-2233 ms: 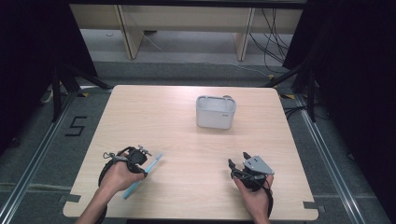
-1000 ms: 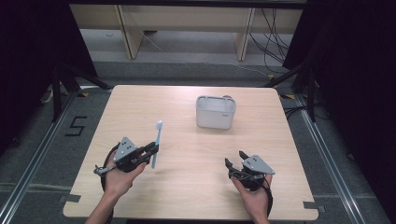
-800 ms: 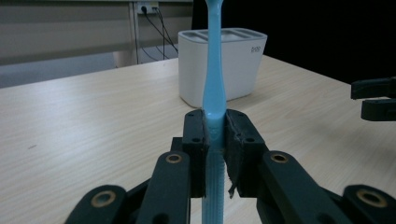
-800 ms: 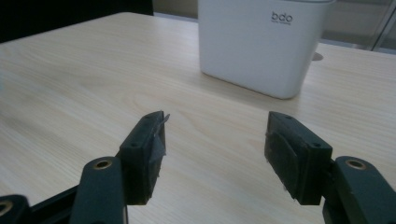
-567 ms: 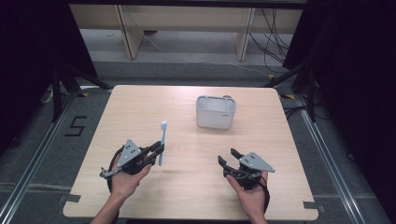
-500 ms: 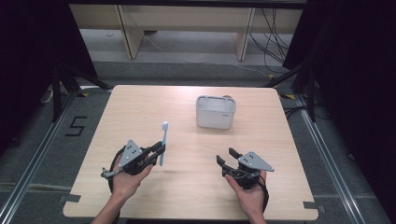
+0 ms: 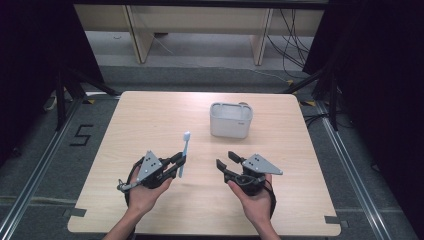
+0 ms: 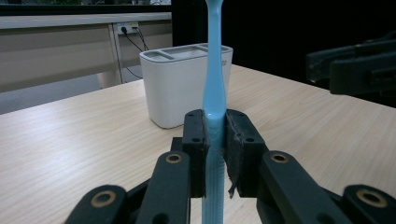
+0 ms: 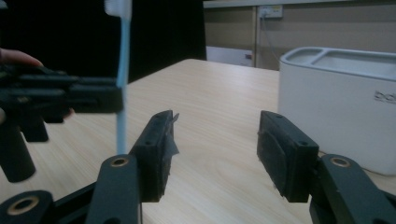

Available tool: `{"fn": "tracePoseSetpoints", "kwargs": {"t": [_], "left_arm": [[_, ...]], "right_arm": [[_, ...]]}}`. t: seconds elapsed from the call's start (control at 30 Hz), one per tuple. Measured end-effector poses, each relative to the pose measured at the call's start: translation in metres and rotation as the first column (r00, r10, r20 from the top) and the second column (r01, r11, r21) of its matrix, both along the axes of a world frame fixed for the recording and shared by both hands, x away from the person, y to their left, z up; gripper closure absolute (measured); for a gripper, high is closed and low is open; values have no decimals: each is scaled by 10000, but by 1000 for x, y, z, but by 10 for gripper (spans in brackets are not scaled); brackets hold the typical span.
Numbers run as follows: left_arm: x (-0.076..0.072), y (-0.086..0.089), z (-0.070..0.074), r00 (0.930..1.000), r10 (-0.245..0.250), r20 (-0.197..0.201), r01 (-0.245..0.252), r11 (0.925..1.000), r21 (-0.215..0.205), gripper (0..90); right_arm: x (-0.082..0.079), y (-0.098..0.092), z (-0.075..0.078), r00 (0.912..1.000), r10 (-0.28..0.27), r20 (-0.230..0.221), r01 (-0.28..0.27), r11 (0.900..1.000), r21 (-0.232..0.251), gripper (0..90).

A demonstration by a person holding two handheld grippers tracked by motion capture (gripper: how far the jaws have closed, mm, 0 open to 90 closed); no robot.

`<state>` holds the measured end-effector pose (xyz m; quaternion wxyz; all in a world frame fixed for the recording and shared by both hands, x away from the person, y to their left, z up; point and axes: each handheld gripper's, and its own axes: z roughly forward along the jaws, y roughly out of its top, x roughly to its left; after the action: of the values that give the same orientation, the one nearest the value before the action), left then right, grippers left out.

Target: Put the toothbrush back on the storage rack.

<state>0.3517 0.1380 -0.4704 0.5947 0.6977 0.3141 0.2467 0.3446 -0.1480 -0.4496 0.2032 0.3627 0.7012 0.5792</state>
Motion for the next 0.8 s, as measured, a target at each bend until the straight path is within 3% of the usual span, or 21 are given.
{"fn": "tracePoseSetpoints", "kwargs": {"t": [0.23,0.37,0.43,0.47,0.63,0.8], "left_arm": [[0,-14,1,9998,-208,72,207,9998,34,779],[0,-21,1,9993,-357,118,356,9993,118,779],[0,-24,1,9991,-401,129,400,9991,138,779],[0,-25,1,9990,-427,126,426,9990,148,779],[-1,-32,1,9984,-538,160,535,9984,204,779],[-2,-36,1,9980,-596,208,592,9980,220,779]], "right_arm": [[6,20,6,9986,528,68,-529,9985,121,527],[7,27,10,9976,662,-184,-654,9970,405,550],[11,29,12,9969,789,26,-789,9962,369,563],[11,32,14,9960,878,-152,-870,9950,501,571],[15,37,15,9946,1022,-171,-1014,9940,398,624],[17,40,14,9924,1152,-434,-1121,9914,674,689]]}}
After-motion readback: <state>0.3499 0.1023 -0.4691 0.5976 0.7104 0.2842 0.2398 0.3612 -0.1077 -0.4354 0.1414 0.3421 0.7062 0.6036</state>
